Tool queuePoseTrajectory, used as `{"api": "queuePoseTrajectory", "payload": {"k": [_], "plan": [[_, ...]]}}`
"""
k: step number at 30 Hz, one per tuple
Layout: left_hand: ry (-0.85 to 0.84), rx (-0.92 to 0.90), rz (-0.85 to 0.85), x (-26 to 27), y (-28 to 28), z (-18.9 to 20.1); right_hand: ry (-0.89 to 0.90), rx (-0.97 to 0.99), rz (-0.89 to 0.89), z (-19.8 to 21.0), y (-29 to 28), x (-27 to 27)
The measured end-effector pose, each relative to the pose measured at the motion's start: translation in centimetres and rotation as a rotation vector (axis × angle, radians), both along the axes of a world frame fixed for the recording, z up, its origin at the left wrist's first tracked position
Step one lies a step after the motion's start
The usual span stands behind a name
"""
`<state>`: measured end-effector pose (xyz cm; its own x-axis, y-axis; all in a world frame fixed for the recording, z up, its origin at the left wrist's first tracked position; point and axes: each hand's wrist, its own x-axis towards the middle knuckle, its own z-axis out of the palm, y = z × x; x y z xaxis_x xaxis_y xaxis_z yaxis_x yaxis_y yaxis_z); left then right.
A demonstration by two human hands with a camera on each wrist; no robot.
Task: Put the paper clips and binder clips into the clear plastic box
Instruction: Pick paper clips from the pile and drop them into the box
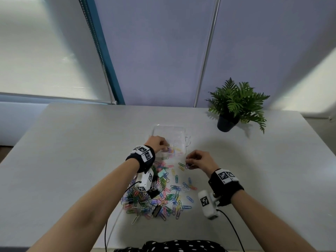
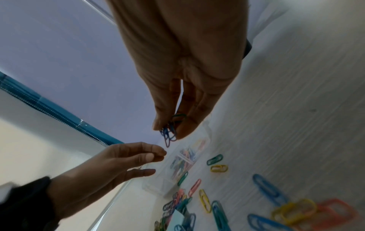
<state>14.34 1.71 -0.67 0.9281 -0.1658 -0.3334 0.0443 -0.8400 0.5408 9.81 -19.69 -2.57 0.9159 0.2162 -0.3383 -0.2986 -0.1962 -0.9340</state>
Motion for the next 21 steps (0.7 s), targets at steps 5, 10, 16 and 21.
{"api": "queuePoseTrajectory", "payload": {"k": [5,10,16,21], "plan": [[-0.141,-0.058,0.032,-1.6,1.5,0.3,0.026,0.038,-0.079,0.1,1.4,3.1],[-0.142,-0.113,0.031,-3.9,2.5,0.4,0.040,0.075,-0.168,0.2,4.3,7.1],[-0.018,-0.038,-0.148,-6.0,0.5,-0.4,0.042,-0.073,0.011,-0.7,5.4,6.6],[0.010,-0.007,-0.279,-7.1,-1.7,-1.7,-0.163,-0.176,0.066,-0.7,2.5,3.6]]}}
